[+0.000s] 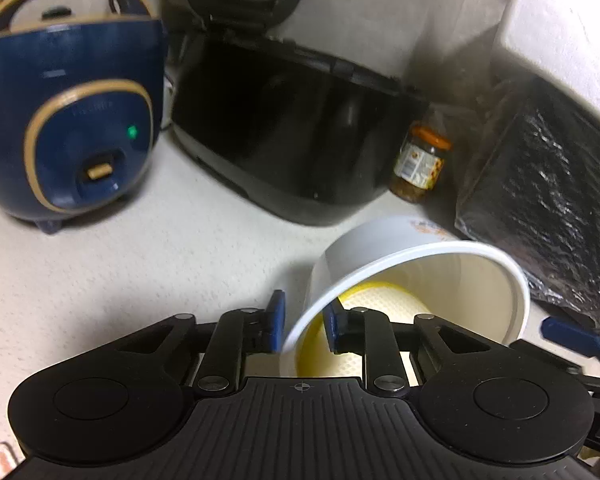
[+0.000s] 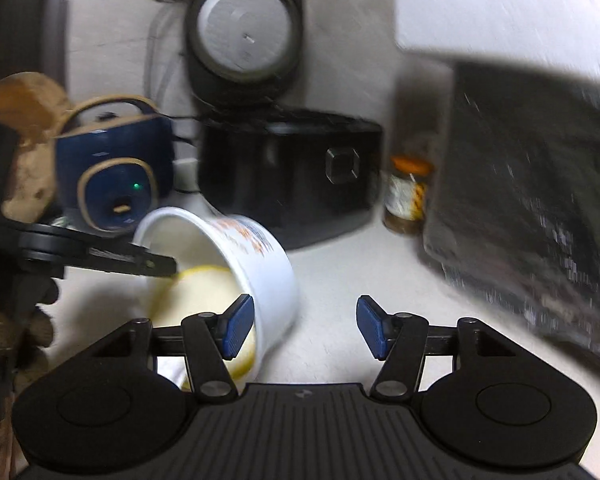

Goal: Collect trash
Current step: 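Drop the tissue and grasp the garlic bulb inside the bowl with the right gripper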

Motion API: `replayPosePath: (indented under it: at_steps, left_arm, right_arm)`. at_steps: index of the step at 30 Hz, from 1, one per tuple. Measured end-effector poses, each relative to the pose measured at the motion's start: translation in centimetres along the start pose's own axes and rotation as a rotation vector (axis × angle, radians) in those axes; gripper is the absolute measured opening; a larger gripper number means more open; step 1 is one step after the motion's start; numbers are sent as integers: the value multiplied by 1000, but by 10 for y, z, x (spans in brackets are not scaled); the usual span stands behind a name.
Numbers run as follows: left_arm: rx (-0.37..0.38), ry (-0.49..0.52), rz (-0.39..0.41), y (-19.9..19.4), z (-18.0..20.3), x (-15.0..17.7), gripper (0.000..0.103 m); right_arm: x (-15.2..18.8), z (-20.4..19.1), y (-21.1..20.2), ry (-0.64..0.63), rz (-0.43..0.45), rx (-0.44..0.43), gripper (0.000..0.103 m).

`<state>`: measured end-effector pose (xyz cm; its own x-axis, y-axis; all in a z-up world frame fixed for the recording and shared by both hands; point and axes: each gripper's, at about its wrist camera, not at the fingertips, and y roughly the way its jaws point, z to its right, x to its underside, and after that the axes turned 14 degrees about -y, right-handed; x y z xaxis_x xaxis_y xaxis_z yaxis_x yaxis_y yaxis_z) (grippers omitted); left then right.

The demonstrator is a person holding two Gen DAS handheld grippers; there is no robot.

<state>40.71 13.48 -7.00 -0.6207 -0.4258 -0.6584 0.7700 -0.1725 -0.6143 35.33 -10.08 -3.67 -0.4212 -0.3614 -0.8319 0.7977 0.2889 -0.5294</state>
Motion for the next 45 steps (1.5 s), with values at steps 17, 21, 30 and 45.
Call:
replayPosePath:
  at_steps: [17, 21, 30, 45]
  left_arm:
    - [17, -149, 33, 8, -19, -4, 16]
    - [-15, -149, 47, 0, -24, -1, 15]
    - [-82, -198, 106, -20, -40, 4, 15]
    - [-134, -62, 183, -32, -26, 5, 15]
  right_arm:
    - [1, 8, 68, 93, -106, -123, 58]
    - [0, -5, 57, 35, -16, -178, 59]
    - [-9, -53, 58, -159, 52, -183, 65]
    - [-26, -87, 71, -341, 52, -291, 73]
